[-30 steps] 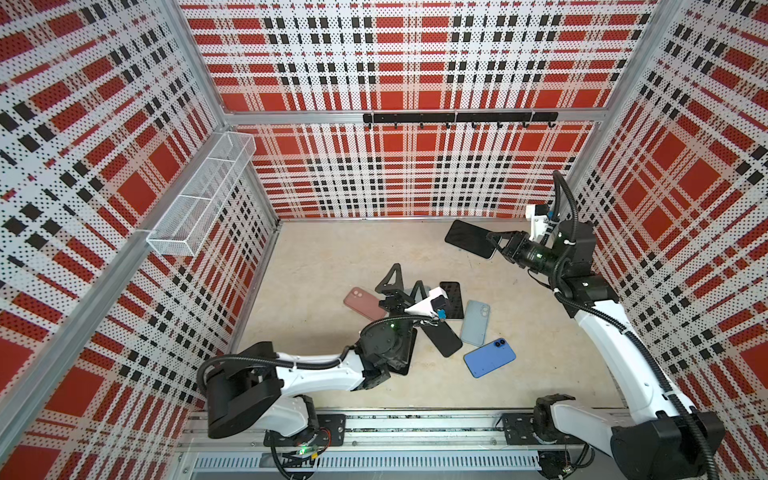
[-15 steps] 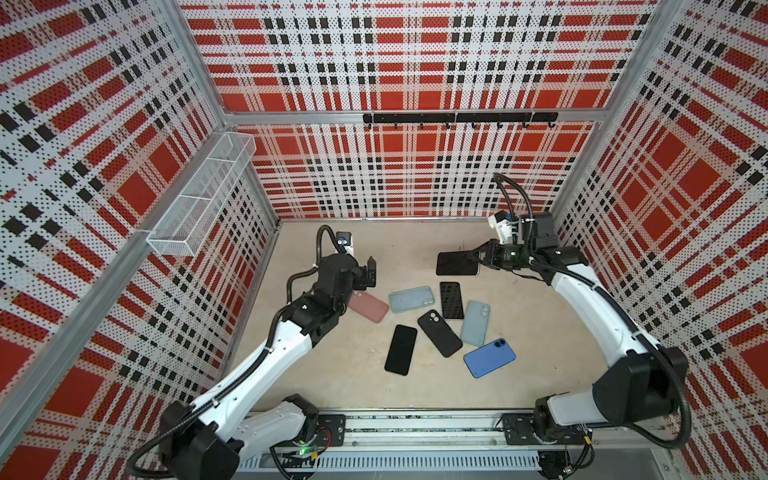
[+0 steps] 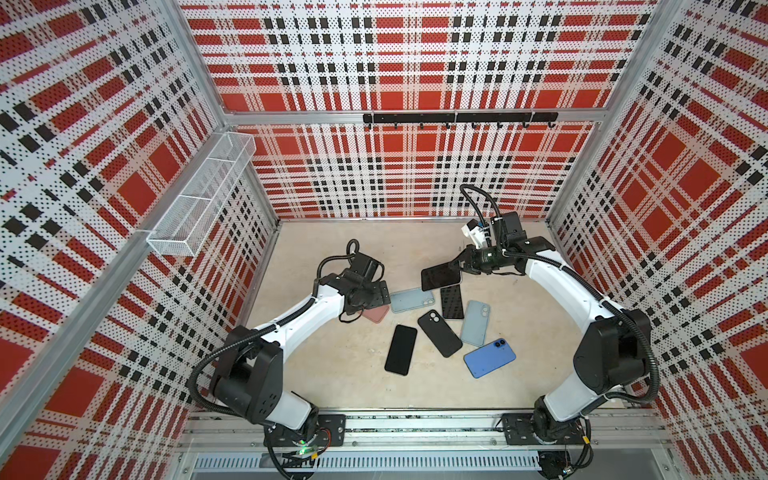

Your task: Put the phone into the phone case

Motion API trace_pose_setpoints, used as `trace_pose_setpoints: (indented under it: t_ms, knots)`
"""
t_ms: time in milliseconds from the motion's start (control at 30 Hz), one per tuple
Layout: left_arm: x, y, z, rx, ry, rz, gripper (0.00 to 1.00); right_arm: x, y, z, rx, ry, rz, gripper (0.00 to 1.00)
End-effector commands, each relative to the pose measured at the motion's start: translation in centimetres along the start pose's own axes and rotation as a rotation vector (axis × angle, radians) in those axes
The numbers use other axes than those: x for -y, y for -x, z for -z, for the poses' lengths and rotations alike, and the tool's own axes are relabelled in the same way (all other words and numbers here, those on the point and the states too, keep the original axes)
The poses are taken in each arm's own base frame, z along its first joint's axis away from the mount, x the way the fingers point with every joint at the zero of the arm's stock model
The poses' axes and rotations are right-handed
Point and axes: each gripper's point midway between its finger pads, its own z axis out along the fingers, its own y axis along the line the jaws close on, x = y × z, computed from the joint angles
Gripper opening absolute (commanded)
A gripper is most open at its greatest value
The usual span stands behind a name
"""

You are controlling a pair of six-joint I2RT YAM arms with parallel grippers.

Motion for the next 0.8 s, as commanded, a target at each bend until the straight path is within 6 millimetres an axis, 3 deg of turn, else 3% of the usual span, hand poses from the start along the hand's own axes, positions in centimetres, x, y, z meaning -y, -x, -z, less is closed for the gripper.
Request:
trace_pose_setpoints:
  t_ms: [0,300,400,567,767]
  knots:
    - [0.3,-0.4,-1.3,-0.013,0.006,0.127,0.80,-0.5,0.9,-0.6,0.018,0.048,0.057,0.00]
    - [-0.2,1.3,-3.1,0.025,0.122,0.185,0.75,0.1,-0.5,-2.9,-0.029,0.093,0.048,0.00]
    - [1.0,2.4,-3.2,0.044,0.118,0.193,0.66,0.5,-0.7,-3.6,-0.044,0.097,0.045,0.00]
    - [3.4,3.5,-2.9,0.093,0.119,0.199,0.66,1.0,-1.2,-3.7,-0.050,0.080,0.042,0.00]
    - [3.7,4.3,-4.7,0.120,0.093,0.340,0.68,1.3,-2.0,-3.7,-0.020,0.093,0.029,0.00]
